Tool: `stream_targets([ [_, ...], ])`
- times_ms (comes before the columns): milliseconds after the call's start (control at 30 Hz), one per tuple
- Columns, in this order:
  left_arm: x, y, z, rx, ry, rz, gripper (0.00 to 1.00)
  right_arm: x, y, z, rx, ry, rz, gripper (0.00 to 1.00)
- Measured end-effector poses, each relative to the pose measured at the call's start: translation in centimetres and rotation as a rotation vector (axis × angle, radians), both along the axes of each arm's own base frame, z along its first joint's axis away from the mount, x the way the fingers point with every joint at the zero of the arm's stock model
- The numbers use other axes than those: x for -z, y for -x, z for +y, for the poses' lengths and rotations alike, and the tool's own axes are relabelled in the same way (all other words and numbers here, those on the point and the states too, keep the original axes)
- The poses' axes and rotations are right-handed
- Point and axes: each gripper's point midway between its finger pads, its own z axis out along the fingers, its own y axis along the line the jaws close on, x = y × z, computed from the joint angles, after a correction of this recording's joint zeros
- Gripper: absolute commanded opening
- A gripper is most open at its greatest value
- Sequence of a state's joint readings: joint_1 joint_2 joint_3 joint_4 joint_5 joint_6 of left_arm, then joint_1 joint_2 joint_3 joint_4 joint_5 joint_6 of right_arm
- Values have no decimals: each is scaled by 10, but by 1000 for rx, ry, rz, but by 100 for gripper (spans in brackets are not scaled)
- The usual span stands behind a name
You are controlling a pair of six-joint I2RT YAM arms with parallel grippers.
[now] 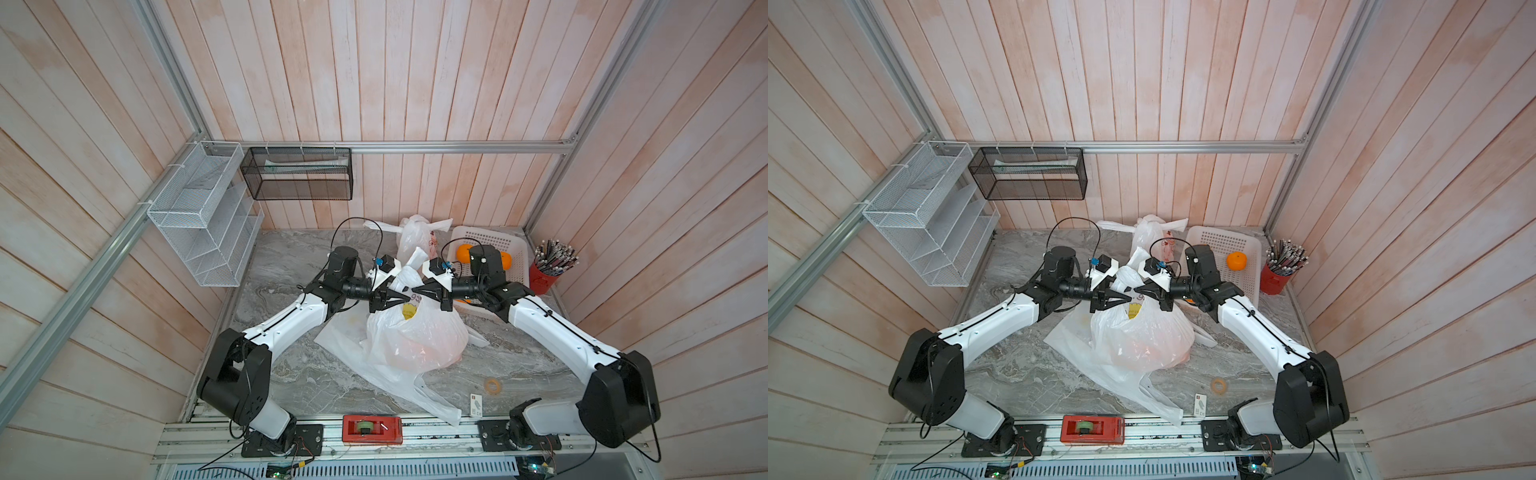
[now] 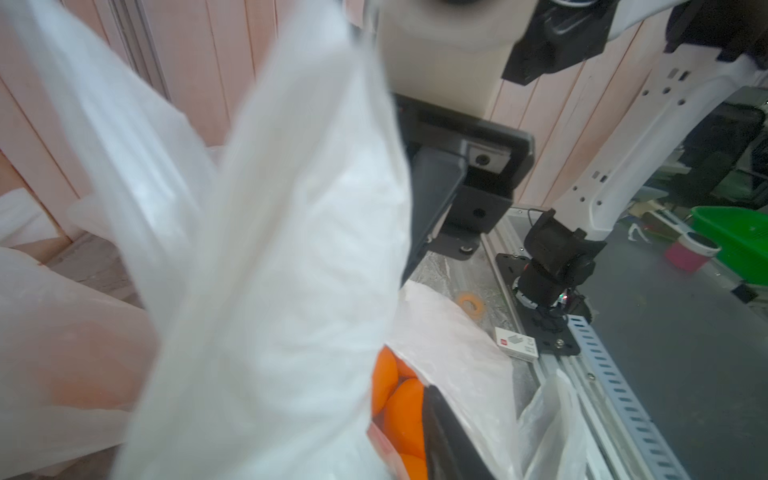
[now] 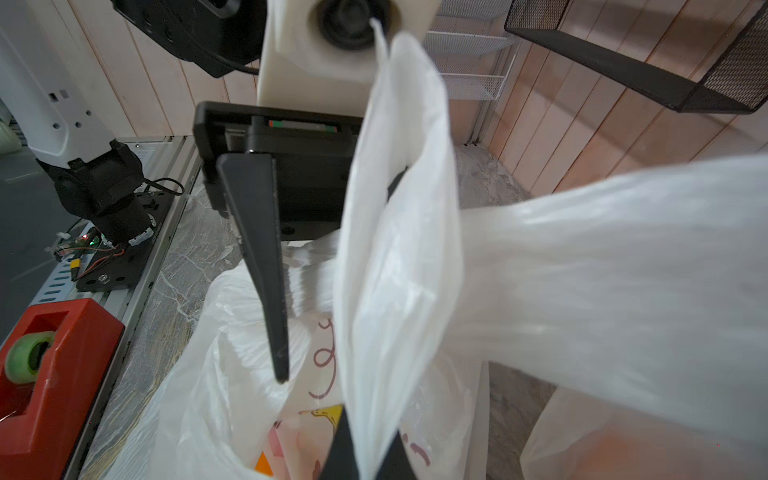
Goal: Place the oranges into plastic bags & tie knots
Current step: Tie the plastic bag to the plastic bag.
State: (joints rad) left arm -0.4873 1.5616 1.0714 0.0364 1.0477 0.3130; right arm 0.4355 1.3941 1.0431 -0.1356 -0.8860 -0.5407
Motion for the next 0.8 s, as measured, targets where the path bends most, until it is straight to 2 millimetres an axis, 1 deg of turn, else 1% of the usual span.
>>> stream_targets([
  [200, -4, 10, -1, 57, 26, 14, 49, 5, 3, 0, -24, 14, -6, 0],
  [500, -8, 14, -2, 90, 43, 20, 49, 7, 11, 2, -62, 15, -6, 0],
  [600, -9, 13, -2, 88, 45, 22, 45, 10, 14, 4, -77, 22, 7, 0],
  [700, -11, 12, -5, 92, 49, 17, 38, 13, 21, 12, -117, 24, 22, 0],
  [733, -11, 12, -5, 92, 50, 17, 35, 14, 23, 15, -128, 25, 28, 0],
  [800, -12, 13, -6, 93, 50, 20, 24, 16, 26, 17, -140, 29, 39, 0],
])
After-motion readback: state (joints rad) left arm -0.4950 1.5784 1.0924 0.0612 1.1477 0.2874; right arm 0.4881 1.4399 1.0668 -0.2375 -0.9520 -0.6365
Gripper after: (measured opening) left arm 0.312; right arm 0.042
